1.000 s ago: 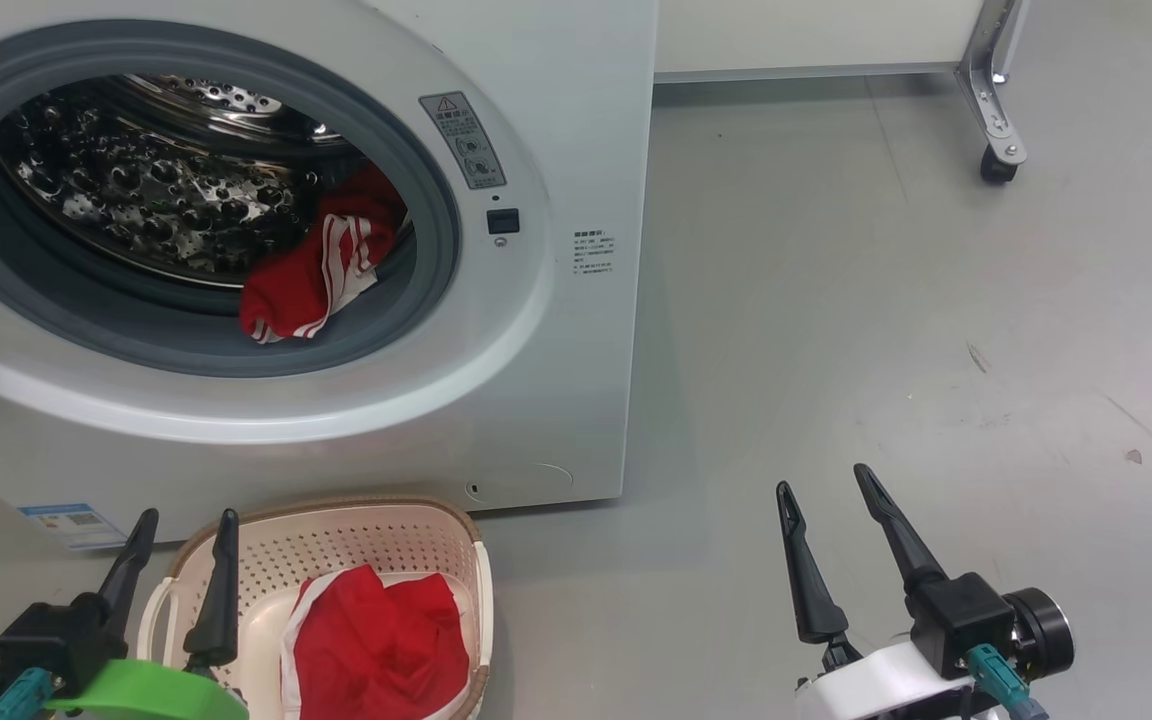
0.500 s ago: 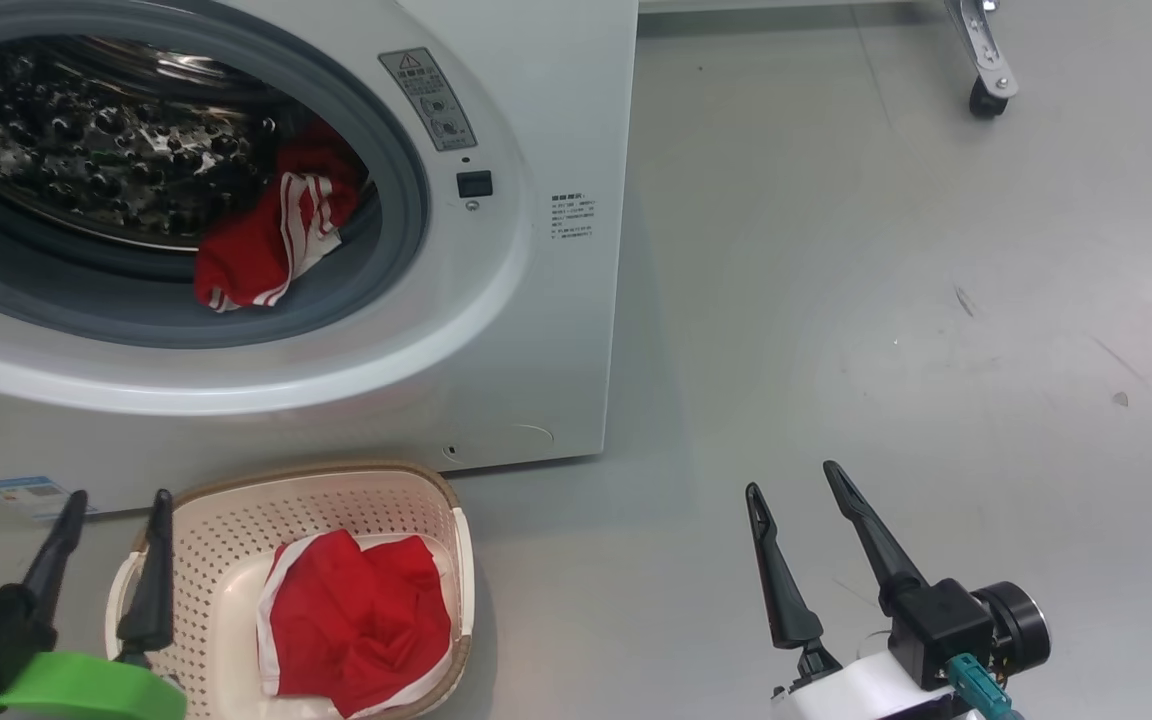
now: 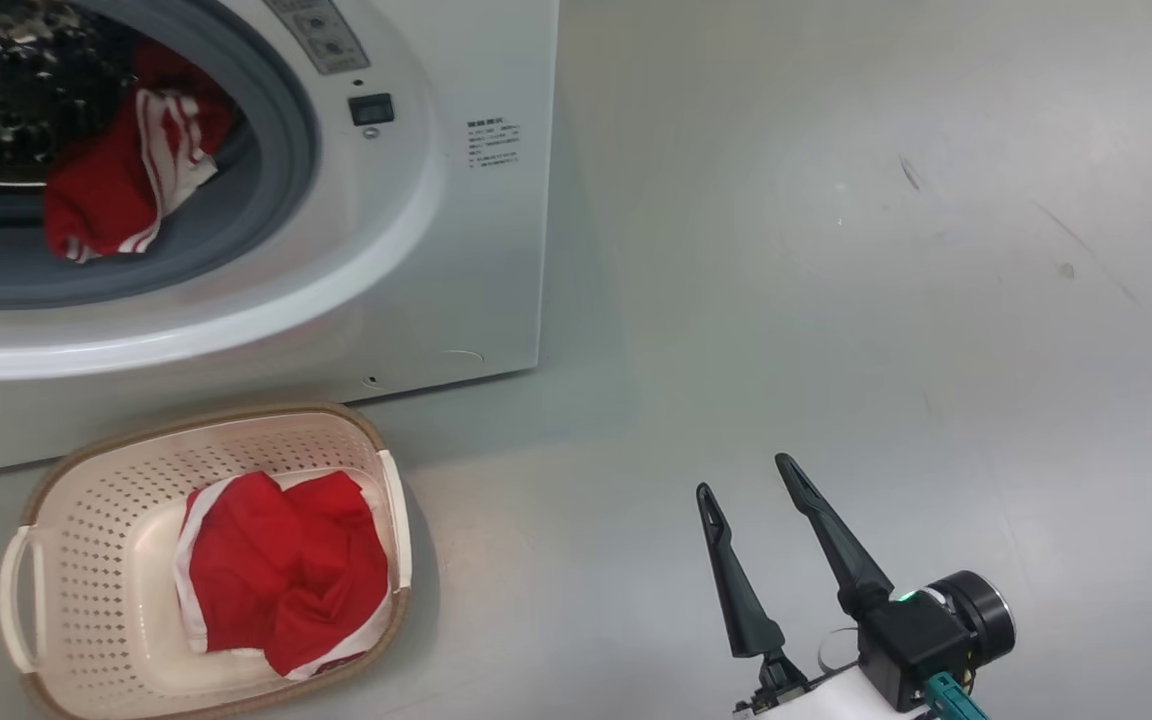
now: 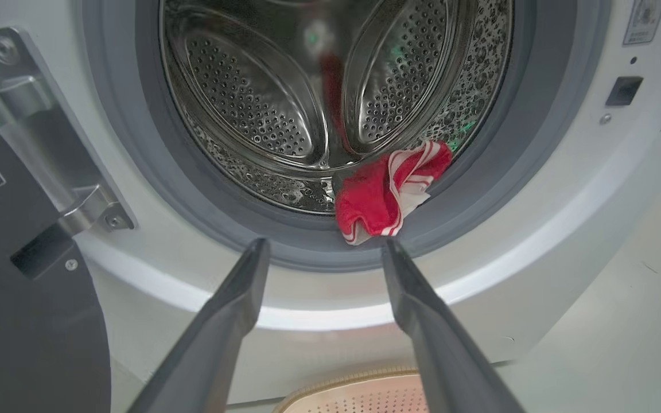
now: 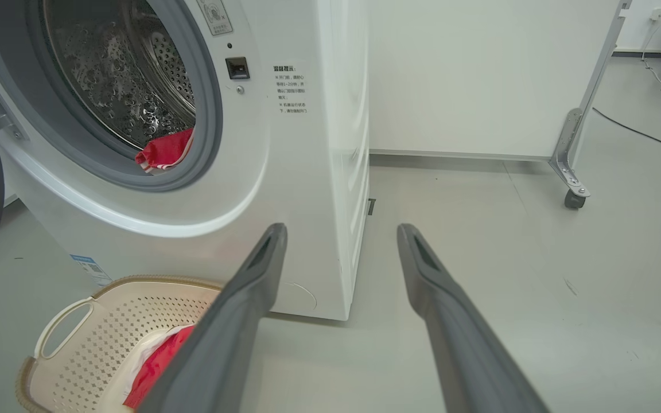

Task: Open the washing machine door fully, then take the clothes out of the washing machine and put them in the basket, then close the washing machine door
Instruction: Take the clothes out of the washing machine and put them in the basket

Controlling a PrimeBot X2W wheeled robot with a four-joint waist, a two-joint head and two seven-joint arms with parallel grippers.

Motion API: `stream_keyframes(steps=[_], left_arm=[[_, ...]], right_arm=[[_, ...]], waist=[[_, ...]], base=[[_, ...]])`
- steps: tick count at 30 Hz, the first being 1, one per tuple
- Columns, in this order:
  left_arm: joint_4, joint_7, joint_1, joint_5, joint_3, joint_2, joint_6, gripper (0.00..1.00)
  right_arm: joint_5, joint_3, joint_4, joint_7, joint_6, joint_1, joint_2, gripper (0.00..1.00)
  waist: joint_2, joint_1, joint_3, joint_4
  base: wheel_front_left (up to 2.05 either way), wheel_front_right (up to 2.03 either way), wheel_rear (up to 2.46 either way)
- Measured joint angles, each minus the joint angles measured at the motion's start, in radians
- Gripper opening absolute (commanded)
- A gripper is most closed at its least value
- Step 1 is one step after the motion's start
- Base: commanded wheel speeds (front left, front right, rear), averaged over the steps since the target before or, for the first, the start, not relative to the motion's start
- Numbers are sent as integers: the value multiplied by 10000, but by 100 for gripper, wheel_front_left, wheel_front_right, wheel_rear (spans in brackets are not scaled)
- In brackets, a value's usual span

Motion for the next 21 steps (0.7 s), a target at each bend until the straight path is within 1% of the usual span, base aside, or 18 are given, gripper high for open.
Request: stream_keyframes(steps=[4,8,12,17,21], left_arm=[[-104,502,-603,-102,288,709,-79,100],[-96,961,-1190,-326,405,1149,-94,100],[6,1442,-1739,-389,324,1549,-130,100],[169,2034,-2409,-385,-67,1779,-173,100],[370,2612,-2997,-487,-408,1781,-201,100]], right_arm=[[42,295,-270,0,0,-54,0,100],[123,535,-439,0,0,-189,0,100],[184,759,-533,0,0,-346,2,100],[282,892,-621,0,0,-453,4,100],[286,972,-696,0,0,-496,6,100]], waist=[[0,0,510,-376],[0,0,963,-816],[0,0,1336,-1292],[0,0,1714,-1826],[0,0,1956,-2159]], base=[[0,0,0],[0,0,0],[0,0,0],[0,0,0],[0,0,0]])
